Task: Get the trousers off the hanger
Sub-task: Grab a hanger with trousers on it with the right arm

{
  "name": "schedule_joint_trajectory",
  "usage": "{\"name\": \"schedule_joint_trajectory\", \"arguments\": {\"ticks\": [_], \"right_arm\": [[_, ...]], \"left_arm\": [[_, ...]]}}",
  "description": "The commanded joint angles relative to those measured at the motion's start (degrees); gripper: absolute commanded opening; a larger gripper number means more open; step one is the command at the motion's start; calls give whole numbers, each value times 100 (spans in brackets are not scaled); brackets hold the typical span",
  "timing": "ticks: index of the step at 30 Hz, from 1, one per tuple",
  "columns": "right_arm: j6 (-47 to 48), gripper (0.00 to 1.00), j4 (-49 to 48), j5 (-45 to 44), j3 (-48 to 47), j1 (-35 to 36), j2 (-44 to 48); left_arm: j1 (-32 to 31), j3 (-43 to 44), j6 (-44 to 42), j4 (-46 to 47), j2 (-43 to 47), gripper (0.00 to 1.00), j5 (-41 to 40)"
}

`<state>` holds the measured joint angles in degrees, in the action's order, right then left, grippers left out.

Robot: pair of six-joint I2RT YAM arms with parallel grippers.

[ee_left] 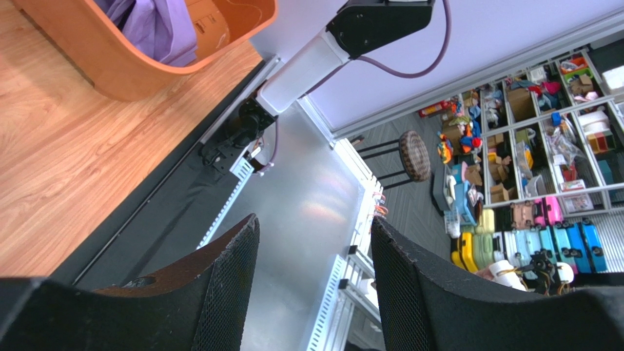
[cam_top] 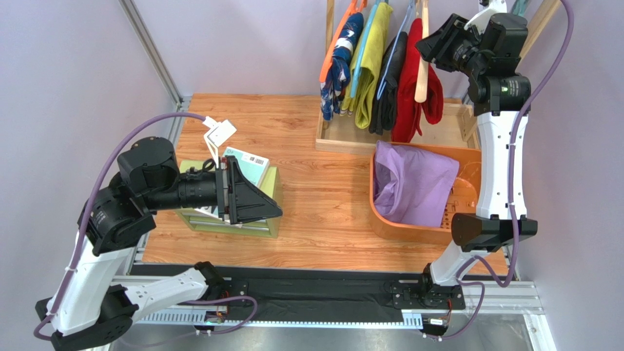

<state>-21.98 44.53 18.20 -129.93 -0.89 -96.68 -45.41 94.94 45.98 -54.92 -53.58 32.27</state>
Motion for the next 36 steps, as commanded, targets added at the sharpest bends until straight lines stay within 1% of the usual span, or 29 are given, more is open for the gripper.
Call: {"name": "schedule_joint_trajectory", "arguments": {"ticks": [1, 5, 6, 8, 11, 12, 14, 18, 21, 22, 26, 29, 30, 33, 36], "right_arm": [[97, 45, -945, 131, 82, 18, -166], [36, 43, -1227, 210, 38, 18, -351], [10, 37, -1289, 219, 29, 18, -421], [-70, 32, -1464, 298, 3, 18, -500], [-341, 30, -1676, 334, -24, 10, -606], [-395, 27, -1737, 369, -6, 1, -615], [-553, 26, -2009, 430, 125, 1, -597], [-728, 9, -2238, 422, 222, -8, -580], [-1001, 3, -2484, 483, 345, -52, -510], [-1097, 1, -2702, 483, 398, -70, -483], [-1756, 0, -3108, 483, 468, -192, -369], [-2231, 0, -3547, 413, 705, -280, -176], [-2528, 0, -3887, 395, 906, -298, -132], [-2890, 0, -4460, 395, 1249, -377, 18], [-3373, 0, -5093, 570, 1400, -465, 44]], "left_arm": [[-21, 227, -36, 25, -108, 63, -72], [-21, 254, -10, -28, -82, 63, -107], [-21, 219, 8, -45, -47, 63, -133], [-21, 166, 52, -37, 41, 63, -212], [-21, 34, 130, -37, 155, 63, -291], [-21, -62, 174, -19, 190, 63, -309], [-21, -211, 253, 42, 286, 63, -353], [-21, -458, 324, 218, 480, 63, -520], [-21, -537, 350, 262, 515, 63, -582], [-21, -538, 351, 279, 515, 63, -564], [-30, -494, 315, 271, 419, 63, -468], [-21, -432, 280, 271, 322, 63, -371], [-21, -406, 263, 271, 261, 63, -319], [-21, -300, 201, 236, 147, 63, -239], [-21, -186, 166, 192, 24, 63, -151]]}}
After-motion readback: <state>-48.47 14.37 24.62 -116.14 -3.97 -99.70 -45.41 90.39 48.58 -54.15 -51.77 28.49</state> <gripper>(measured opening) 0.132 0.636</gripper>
